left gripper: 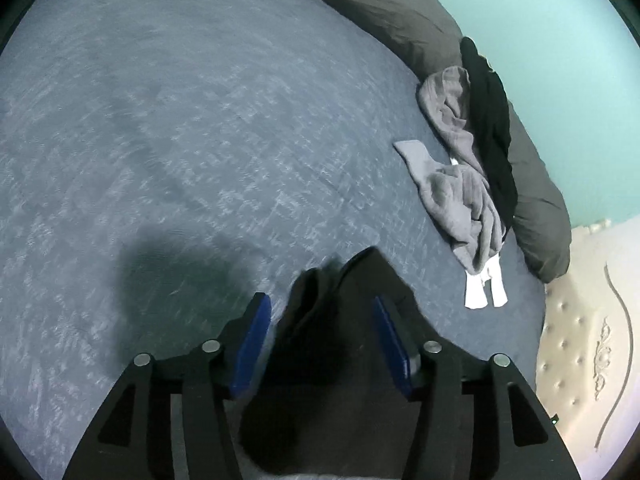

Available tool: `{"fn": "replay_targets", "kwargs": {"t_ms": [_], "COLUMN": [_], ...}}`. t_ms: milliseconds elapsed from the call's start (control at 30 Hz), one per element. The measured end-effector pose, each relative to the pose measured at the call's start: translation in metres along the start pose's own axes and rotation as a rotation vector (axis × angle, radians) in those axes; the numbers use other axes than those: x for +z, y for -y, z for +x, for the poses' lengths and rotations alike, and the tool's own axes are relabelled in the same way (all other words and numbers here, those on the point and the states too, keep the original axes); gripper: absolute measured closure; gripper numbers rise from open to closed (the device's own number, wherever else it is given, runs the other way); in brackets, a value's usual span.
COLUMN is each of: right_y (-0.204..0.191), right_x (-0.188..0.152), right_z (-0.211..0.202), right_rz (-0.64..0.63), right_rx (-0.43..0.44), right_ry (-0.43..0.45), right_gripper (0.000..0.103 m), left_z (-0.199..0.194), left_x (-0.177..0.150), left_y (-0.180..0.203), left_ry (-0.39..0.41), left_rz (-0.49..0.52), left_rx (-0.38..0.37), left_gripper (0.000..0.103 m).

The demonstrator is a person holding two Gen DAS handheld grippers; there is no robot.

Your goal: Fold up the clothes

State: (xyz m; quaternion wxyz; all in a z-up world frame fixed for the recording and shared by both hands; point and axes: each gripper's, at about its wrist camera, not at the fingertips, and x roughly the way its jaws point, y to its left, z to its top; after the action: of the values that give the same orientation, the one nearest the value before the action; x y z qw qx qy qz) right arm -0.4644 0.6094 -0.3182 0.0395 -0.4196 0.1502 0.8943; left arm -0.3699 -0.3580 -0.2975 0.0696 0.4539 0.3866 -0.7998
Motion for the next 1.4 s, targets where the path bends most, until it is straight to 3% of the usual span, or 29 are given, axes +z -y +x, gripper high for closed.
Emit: {"fn": "replay_targets", "kwargs": {"t_ms": [167, 400, 633, 967, 1400], "right_y": [-0.001, -0.006, -0.035, -0.146, -0.313], "right_x": [-0.018, -0.04, -0.049, -0.059, -0.094], "right_z": [-0.015, -0.028, -0.039, -0.04, 0.001], "right_rz": [0.014, 0.027, -0.021, -0.241, -0.617], "right_rx": [-0.004, 0.01, 0.07, 0.208, 0.427], "right_ry": [0.049, 0.05, 0.028, -0.014, -0.156], "right_gripper": [0.056, 0.055, 0.055, 0.053, 0.051], "left_z": [-0.007, -0.002, -0.014, -0.004, 0.026], "left_x": [-0.026, -0.057, -0.066, -0.057, -0.029], "left_y": [-0.005, -0.011, 0.002, 0.042, 0.067], "left_ry": [-0.025, -0.063, -0.028, -0.021, -0.008], "left_rz": [0.071, 0.115, 0.162, 0.261, 0.295], "left_rx": [-0.002, 0.029, 0.043, 0.07, 0.086], "left_gripper": [0.044, 0.044, 0.044, 0.044, 0.044]}}
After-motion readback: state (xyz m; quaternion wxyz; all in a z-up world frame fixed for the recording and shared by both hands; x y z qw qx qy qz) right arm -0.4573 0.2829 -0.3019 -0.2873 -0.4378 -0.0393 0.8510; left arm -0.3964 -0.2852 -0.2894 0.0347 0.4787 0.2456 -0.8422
